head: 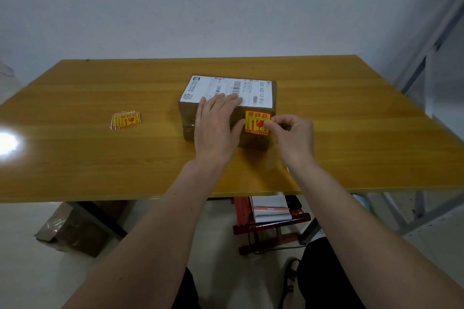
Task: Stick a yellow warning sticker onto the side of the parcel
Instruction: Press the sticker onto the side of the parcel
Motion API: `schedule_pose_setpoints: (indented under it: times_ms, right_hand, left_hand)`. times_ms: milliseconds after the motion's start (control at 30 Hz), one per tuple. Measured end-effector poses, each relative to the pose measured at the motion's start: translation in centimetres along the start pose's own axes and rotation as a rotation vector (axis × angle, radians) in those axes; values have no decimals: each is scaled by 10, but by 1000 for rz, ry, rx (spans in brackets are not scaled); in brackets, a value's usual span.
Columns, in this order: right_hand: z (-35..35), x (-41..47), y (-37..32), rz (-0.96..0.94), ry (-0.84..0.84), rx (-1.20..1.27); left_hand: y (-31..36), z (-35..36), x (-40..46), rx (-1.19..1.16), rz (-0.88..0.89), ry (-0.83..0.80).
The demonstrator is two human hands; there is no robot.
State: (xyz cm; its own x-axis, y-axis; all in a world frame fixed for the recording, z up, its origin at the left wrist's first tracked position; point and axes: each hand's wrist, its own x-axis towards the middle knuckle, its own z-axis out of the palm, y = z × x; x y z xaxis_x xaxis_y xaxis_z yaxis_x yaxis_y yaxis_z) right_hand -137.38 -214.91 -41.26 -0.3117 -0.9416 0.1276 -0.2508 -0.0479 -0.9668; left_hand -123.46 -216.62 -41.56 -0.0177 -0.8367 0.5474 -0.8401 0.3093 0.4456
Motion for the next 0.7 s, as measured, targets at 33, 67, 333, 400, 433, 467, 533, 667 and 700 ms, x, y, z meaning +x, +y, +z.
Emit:
schedule_pose_setpoints:
  times_ms: [33,67,333,400,433,467,533,667,700]
  right_hand:
    - [0,0,0,0,2,-2]
    - [0,0,0,-1,5,-8]
    - [4,3,1,-11,45,-56]
    - [5,3,1,-13,53,-72]
    - [5,2,0,-15,53,-79]
    - [6,2,0,-18,53,-85]
    - [6,1,0,-21,57,-91]
    - [7,0,-1,-20,73,-94]
    - [8,-1,-1,-23,76,-95]
  left_hand:
    - [0,1,0,-7,-5,10]
    - [1,1,0,-13,-9,21]
    - [2,8,1,-35,-23,94]
    - [2,9,1,-34,-21,101]
    - [1,9,1,-33,-19,105]
    - [1,10,1,-33,-18,109]
    - [1,10,1,-33,-17,116]
    - [3,11,2,-40,-29,127]
    - [4,11,2,-41,-31,127]
